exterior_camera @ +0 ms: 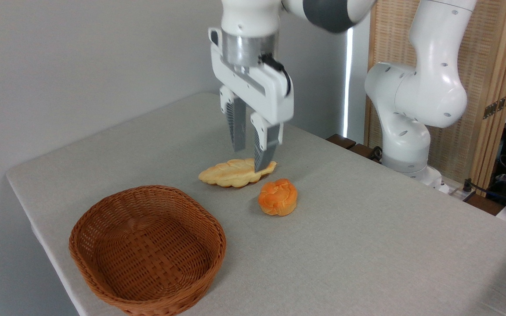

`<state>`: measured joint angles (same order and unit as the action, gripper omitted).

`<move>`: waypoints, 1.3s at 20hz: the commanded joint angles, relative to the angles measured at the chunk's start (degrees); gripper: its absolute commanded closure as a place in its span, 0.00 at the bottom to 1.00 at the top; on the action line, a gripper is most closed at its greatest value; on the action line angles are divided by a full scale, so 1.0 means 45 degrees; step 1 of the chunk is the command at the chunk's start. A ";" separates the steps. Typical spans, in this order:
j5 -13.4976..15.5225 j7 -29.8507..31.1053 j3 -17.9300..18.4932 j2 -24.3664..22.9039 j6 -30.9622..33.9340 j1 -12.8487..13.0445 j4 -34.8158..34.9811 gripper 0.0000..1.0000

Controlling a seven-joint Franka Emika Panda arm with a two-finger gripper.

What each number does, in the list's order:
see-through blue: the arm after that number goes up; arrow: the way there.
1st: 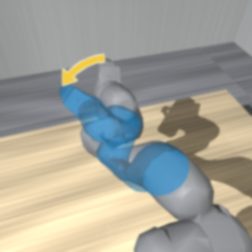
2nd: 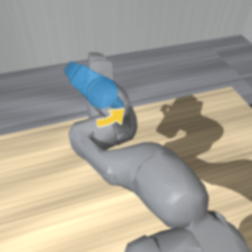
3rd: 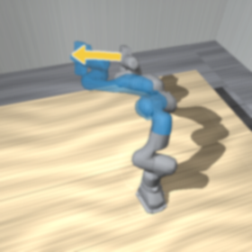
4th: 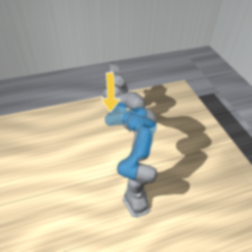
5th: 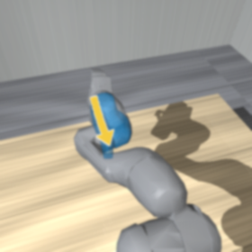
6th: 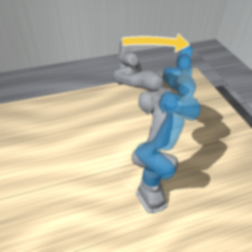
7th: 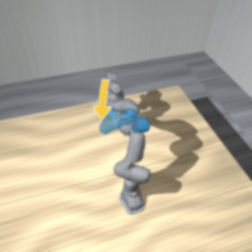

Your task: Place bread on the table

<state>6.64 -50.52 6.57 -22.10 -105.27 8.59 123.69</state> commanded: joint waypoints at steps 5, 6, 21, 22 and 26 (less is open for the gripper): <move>-0.0050 0.1206 -0.0055 0.1861 0.1438 0.0123 -0.3187 0.00; -0.0050 0.1400 -0.0171 0.2115 0.1594 0.0123 -0.3577 0.00; -0.1144 0.4098 -0.2494 0.4225 0.1967 -0.0774 -0.6059 0.00; -0.1144 0.4078 -0.2593 0.4381 0.2044 -0.0949 -0.6313 0.00; -0.1086 0.3592 -0.2283 0.4539 0.2455 -0.1029 -0.6648 0.00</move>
<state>1.53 -32.73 -3.78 -2.70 -96.82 4.84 96.40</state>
